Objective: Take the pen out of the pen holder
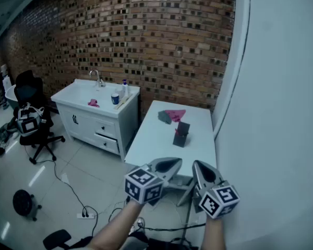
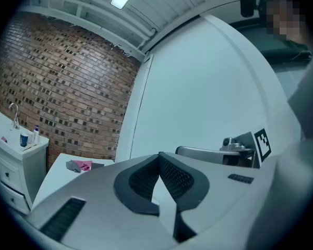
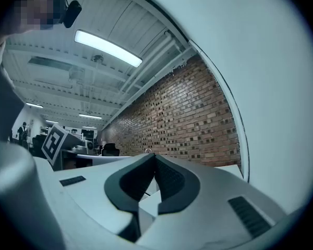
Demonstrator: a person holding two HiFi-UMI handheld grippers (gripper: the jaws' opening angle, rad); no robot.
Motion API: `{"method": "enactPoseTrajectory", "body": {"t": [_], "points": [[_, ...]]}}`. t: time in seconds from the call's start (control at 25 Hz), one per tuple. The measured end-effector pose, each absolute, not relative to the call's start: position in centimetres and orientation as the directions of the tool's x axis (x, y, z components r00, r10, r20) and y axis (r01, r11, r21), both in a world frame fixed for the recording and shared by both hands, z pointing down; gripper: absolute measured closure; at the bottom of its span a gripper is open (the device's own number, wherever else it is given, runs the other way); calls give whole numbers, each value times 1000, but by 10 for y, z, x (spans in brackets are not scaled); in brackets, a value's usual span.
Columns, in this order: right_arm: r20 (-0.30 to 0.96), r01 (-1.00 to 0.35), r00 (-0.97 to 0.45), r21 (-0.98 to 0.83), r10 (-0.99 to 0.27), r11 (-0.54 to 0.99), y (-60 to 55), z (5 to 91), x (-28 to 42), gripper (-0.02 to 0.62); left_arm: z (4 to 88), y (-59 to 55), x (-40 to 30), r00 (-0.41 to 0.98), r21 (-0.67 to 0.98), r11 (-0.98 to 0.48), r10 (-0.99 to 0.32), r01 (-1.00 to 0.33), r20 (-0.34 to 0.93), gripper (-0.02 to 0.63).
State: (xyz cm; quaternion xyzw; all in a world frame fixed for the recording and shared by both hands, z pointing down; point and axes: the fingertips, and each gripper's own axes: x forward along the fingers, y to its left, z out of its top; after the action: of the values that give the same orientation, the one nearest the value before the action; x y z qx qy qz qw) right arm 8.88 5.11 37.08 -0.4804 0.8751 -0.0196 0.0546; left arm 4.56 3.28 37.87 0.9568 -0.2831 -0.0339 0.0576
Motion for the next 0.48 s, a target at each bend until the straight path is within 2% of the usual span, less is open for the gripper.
{"method": "enactPoseTrajectory", "body": {"t": [0.48], "points": [[-78,-841,-527,-96,-846,533,27,375,94,594,385,9,48,837,129,-831,-547,-540,-17,598]]}}
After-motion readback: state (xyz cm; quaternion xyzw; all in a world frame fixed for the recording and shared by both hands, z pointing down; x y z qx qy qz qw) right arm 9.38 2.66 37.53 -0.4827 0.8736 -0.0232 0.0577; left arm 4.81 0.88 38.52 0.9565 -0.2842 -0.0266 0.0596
